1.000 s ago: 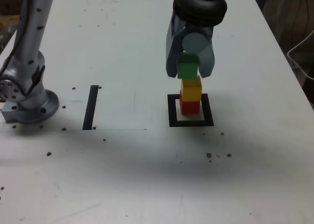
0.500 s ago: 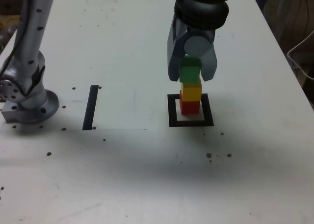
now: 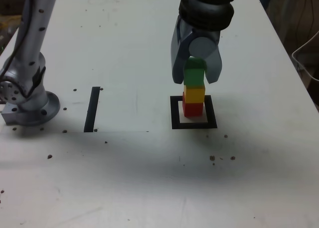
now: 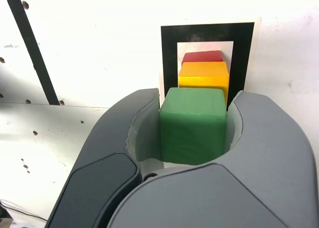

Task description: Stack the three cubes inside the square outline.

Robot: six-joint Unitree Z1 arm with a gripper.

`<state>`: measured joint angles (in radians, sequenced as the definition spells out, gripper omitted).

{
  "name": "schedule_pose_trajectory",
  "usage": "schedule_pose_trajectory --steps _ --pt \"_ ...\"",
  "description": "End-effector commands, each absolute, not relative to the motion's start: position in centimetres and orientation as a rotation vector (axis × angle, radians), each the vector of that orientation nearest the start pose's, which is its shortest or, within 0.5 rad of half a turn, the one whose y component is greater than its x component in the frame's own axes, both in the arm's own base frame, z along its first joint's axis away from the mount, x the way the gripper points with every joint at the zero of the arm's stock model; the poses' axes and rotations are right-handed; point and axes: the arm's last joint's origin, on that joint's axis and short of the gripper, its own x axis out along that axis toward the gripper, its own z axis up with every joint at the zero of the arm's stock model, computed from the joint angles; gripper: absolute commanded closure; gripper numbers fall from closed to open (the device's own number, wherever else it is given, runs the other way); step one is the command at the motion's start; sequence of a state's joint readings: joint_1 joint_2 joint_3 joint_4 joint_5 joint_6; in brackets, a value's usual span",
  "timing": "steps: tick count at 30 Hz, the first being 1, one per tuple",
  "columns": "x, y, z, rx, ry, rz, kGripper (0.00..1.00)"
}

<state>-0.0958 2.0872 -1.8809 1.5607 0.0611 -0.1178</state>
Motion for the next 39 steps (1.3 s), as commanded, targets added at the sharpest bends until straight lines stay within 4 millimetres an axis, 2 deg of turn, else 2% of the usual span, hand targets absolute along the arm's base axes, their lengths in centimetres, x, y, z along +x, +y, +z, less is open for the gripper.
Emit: schedule_pose_trajectory --steps 1,8,16,24,39 --pt "37.36 -3.11 29.83 0.055 1.782 0.084 0.82" --pt "37.21 -2.97 29.56 0.048 1.795 0.086 0.68" --pt "36.9 -2.94 29.64 0.047 1.795 0.088 0.63" --pt "36.86 -2.93 29.65 0.047 1.793 0.088 0.45" --pt "37.44 -2.97 29.13 0.048 1.762 0.083 0.44"
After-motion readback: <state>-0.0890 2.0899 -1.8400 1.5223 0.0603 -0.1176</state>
